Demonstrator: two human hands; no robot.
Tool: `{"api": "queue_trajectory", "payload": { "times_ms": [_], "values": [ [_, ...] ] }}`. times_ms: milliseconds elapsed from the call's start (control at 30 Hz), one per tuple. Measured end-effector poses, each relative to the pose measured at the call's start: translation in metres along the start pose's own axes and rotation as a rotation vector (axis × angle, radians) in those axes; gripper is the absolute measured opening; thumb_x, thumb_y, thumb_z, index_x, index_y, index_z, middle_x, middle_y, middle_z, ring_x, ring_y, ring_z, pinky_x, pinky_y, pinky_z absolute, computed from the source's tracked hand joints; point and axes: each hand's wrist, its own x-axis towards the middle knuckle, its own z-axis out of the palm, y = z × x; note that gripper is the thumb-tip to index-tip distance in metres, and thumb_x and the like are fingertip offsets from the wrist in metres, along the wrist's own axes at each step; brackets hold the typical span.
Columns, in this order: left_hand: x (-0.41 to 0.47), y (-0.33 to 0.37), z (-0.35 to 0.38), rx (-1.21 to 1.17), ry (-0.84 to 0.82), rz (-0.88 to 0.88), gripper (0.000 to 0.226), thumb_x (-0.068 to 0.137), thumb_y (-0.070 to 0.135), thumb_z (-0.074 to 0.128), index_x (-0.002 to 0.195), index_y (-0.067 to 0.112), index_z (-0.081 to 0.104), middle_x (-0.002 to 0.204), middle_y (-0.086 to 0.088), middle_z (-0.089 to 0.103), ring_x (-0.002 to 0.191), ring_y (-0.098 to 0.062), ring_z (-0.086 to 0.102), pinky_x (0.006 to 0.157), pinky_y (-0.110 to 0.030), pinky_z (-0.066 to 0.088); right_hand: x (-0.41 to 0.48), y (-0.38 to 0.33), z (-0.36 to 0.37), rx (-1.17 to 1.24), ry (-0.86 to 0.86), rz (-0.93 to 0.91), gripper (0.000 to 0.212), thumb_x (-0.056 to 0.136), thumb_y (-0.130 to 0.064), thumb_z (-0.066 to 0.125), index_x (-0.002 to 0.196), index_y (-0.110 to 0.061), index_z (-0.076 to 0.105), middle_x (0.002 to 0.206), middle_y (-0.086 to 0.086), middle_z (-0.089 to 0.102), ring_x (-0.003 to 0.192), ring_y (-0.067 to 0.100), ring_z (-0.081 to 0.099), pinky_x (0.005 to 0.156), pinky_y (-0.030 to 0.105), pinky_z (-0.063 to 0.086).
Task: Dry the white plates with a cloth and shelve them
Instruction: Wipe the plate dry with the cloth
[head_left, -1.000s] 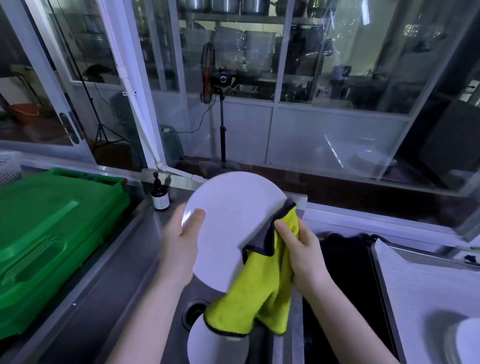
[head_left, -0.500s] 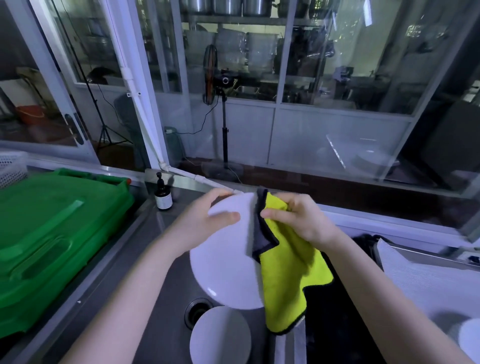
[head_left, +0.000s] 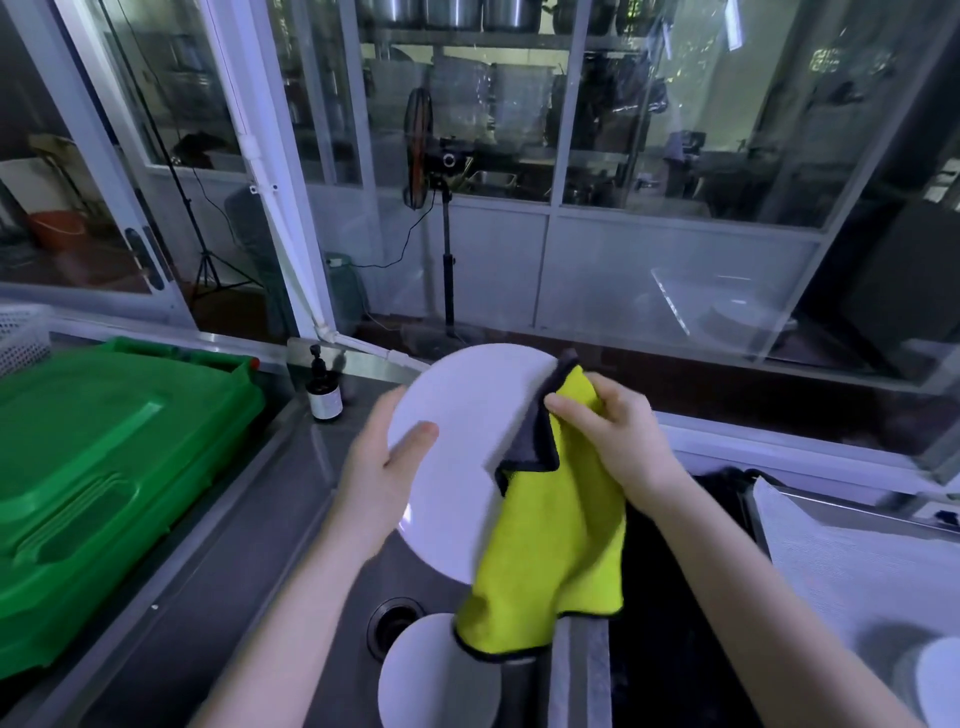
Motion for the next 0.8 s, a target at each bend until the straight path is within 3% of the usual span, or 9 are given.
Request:
{"api": "queue_trajectory", "payload": {
  "times_ms": [67,167,233,300,367,433,600,733,800],
  "values": [
    [0.008,0.013,-0.003,0.121,-0.104,0.088,0.036,0.099,0.013,0.061,0.117,0.044,0.058,0.110,0.039,0.064,0.108,0.018,0.055,0.087,-0.005,0.039,0.013,-0.016,-0.003,-0.268,-0.158,-0.130,0.030,0.084,-0.028,0.075,0.083,-0.001,0.061,0.070,0.014,0.054,0.067,0.011,0.045,0.064,0.031,0.038],
    [0.012,0.021,0.000,0.168,-0.125,0.130,0.033,0.097,0.013,0.064,0.121,0.036,0.062,0.113,0.038,0.065,0.111,0.020,0.053,0.087,0.002,0.036,0.021,-0.027,-0.004,-0.303,-0.278,-0.175,0.031,0.082,-0.030,0.076,0.086,-0.002,0.063,0.072,0.006,0.051,0.069,0.012,0.042,0.066,0.031,0.038],
    [0.011,0.022,0.001,0.091,-0.048,0.111,0.033,0.097,0.011,0.064,0.123,0.031,0.066,0.114,0.031,0.068,0.111,0.016,0.057,0.087,-0.001,0.040,0.018,-0.021,-0.008,-0.181,-0.206,-0.134,0.020,0.084,-0.025,0.075,0.089,-0.006,0.067,0.077,0.000,0.061,0.072,0.009,0.051,0.070,0.027,0.044],
    [0.007,0.019,0.003,-0.050,0.065,0.066,0.039,0.098,0.008,0.061,0.111,0.045,0.068,0.107,0.028,0.071,0.103,0.011,0.063,0.082,-0.006,0.047,0.005,-0.003,-0.007,0.056,-0.078,-0.044,0.009,0.086,-0.019,0.072,0.092,-0.013,0.070,0.084,-0.004,0.070,0.077,0.007,0.060,0.072,0.022,0.049],
    [0.003,0.015,0.008,-0.215,0.196,-0.017,0.042,0.099,0.008,0.059,0.103,0.049,0.070,0.103,0.022,0.074,0.097,0.004,0.067,0.076,-0.014,0.053,-0.017,0.023,0.005,0.350,0.051,0.105,0.014,0.085,-0.023,0.071,0.098,-0.017,0.073,0.096,0.001,0.075,0.088,0.013,0.069,0.077,0.028,0.055],
    [0.000,0.012,0.012,-0.274,0.249,-0.096,0.038,0.100,0.012,0.057,0.112,0.047,0.068,0.107,0.021,0.074,0.102,-0.001,0.068,0.080,-0.024,0.054,-0.036,0.043,0.019,0.512,0.129,0.224,0.027,0.078,-0.033,0.074,0.100,-0.018,0.074,0.103,0.011,0.075,0.096,0.025,0.070,0.081,0.038,0.057],
    [0.007,0.014,-0.003,-0.055,-0.009,-0.035,0.042,0.100,0.013,0.059,0.108,0.054,0.066,0.110,0.021,0.073,0.108,-0.004,0.067,0.093,-0.032,0.052,-0.028,0.033,0.008,0.459,0.046,0.189,0.024,0.077,-0.032,0.073,0.098,-0.019,0.075,0.100,0.011,0.075,0.091,0.024,0.072,0.071,0.030,0.057],
    [0.031,0.029,-0.017,0.270,-0.296,0.032,0.033,0.097,0.029,0.065,0.122,0.049,0.061,0.122,0.026,0.066,0.117,0.006,0.057,0.103,-0.027,0.044,-0.001,0.001,-0.003,0.079,-0.227,0.016,0.009,0.084,-0.023,0.074,0.082,-0.017,0.069,0.077,-0.006,0.071,0.071,0.006,0.063,0.064,0.020,0.049],
    [0.038,0.036,-0.014,0.427,-0.438,0.079,0.033,0.094,0.034,0.066,0.123,0.046,0.059,0.125,0.024,0.064,0.120,0.004,0.054,0.103,-0.021,0.041,0.008,-0.008,0.001,-0.097,-0.326,-0.034,0.021,0.085,-0.020,0.075,0.069,-0.015,0.060,0.065,-0.008,0.055,0.062,0.005,0.049,0.060,0.021,0.042]
  ]
}}
